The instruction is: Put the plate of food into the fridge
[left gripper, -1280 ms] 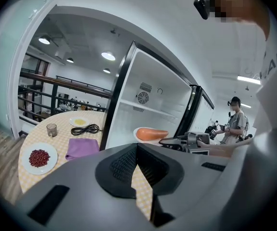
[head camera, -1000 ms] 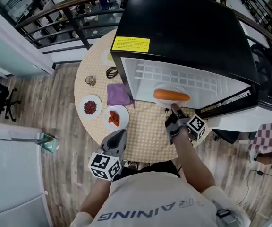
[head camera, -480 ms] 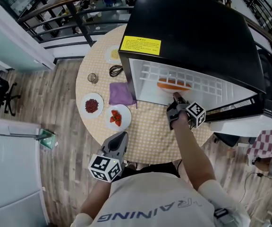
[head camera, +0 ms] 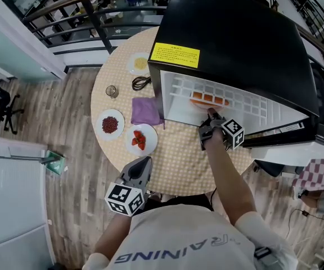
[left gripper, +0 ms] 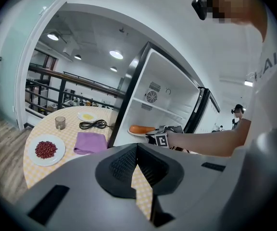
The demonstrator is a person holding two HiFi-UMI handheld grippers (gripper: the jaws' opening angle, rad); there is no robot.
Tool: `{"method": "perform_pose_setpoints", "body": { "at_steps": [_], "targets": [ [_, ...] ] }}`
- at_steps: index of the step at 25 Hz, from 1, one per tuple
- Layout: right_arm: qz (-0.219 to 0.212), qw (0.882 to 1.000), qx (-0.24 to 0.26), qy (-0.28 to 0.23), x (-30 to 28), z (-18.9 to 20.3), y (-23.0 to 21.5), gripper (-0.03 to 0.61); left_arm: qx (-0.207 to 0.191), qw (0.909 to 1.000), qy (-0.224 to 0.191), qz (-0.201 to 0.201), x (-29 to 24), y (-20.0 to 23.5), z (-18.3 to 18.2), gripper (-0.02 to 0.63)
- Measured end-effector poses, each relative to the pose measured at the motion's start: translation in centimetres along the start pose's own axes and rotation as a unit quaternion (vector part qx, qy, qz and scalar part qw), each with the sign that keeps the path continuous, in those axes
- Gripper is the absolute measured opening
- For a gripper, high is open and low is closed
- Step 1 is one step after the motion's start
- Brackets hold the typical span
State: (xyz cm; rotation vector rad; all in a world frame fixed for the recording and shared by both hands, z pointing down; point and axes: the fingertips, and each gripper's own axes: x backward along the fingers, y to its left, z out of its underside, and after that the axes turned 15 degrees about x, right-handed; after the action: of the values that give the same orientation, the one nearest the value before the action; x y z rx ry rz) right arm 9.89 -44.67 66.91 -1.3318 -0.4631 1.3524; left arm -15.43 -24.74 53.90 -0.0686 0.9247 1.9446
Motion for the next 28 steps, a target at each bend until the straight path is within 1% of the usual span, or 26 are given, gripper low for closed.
{"method": "perform_pose_setpoints", "body": {
  "at_steps": [3, 6, 9, 11, 13, 15, 18, 22, 26, 28],
  "targets": [
    [0.006, 1.0, 0.026, 0.009, -0.3, -0.2, 0.0, 0.041, -0.001, 1.0, 0.004, -0.001, 0.0, 0.2, 0.1, 0.008],
    [0.019, 0.997, 0.076, 0.025, -0.5, -0.1, -0.1, 0.044, 0.002, 1.0, 0.007, -0.004, 0.1, 0.4, 0.2, 0.008],
    [0.012, 0.994, 0.106, 0.033, -0.4, 0.2, 0.2, 0.052, 0.004, 0.9999, 0.01, -0.004, 0.1, 0.5, 0.4, 0.008],
    [0.007, 0.99, 0.136, 0.041, -0.3, 0.4, 0.7, 0.073, 0.006, 0.9999, 0.012, -0.004, 0.1, 0.5, 0.5, 0.008],
    [0.009, 0.982, 0.179, 0.05, -0.4, 0.6, 0.9, 0.111, 0.009, 0.9999, 0.012, -0.002, 0.1, 0.5, 0.5, 0.008],
    [0.016, 0.972, 0.225, 0.061, -0.3, 0.7, 1.0, 0.134, 0.011, 0.9999, 0.012, 0.0, 0.2, 0.4, 0.5, 0.008],
    [0.039, 0.955, 0.279, 0.087, -0.2, 1.0, 0.7, 0.17, 0.013, 0.9998, 0.012, 0.0, 0.3, 0.5, 0.6, 0.008],
    [0.07, 0.926, 0.347, 0.128, -0.1, 1.9, -0.1, 0.178, 0.021, 0.9998, 0.005, -0.002, 0.6, 0.8, 0.5, 0.008],
    [0.068, 0.903, 0.396, 0.153, 0.0, 2.4, -0.3, 0.193, 0.031, 0.9995, 0.008, -0.001, 0.8, 1.0, 0.9, 0.008],
    [0.065, 0.884, 0.431, 0.17, 0.1, 2.7, -0.3, 0.195, 0.035, 0.9993, 0.01, 0.0, 0.9, 1.0, 1.1, 0.008]
  ]
}}
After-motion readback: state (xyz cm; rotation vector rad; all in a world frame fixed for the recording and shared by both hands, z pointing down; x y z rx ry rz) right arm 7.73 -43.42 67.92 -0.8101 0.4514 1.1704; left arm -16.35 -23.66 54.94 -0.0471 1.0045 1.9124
